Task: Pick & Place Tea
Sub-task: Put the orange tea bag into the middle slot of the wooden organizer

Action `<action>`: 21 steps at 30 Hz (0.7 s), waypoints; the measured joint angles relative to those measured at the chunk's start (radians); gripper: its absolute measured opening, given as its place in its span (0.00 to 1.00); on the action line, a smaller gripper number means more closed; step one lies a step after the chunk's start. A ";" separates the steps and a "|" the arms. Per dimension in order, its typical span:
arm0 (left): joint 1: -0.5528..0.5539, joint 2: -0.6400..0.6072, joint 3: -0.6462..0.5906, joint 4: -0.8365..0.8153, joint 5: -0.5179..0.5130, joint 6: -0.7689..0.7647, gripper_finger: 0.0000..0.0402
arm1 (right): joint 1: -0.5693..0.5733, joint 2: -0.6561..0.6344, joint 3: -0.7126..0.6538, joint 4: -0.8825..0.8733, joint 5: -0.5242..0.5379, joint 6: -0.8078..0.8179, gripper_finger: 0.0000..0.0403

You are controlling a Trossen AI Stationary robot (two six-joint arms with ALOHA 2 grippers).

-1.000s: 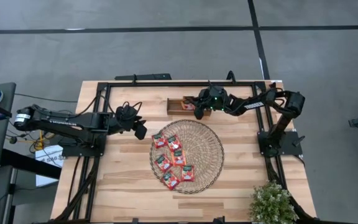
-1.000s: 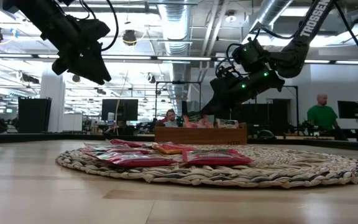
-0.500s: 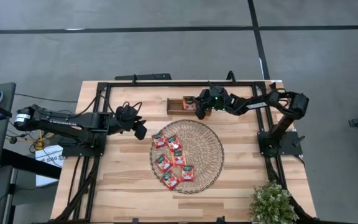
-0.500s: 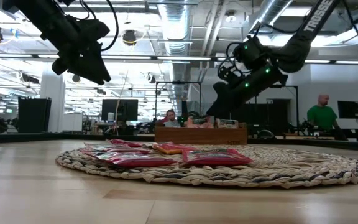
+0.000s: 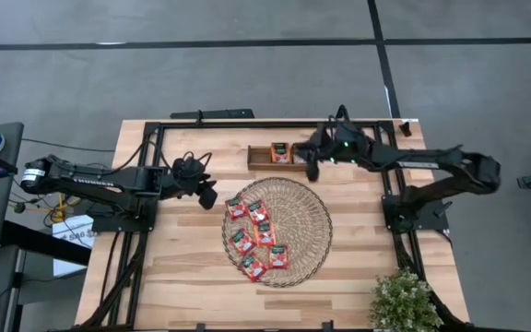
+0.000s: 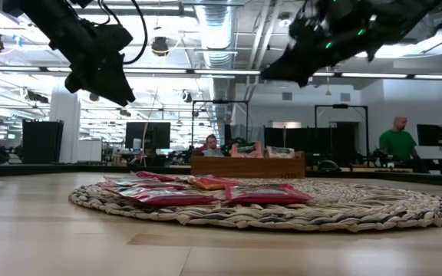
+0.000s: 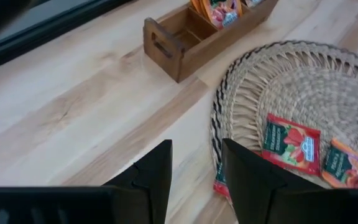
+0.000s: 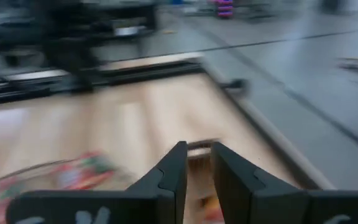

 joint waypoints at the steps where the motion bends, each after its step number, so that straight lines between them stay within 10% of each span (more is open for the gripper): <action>1: 0.000 0.000 0.000 -0.003 0.004 0.005 0.33 | 0.027 -0.029 0.000 -0.041 -0.015 0.003 0.16; 11: 0.000 0.000 0.000 -0.025 0.024 0.037 0.33 | 0.338 -0.130 0.006 -0.364 -0.010 -0.013 0.16; 21: 0.000 0.000 0.000 -0.070 0.022 0.044 0.33 | 0.441 0.178 0.334 -0.678 0.023 -0.149 0.16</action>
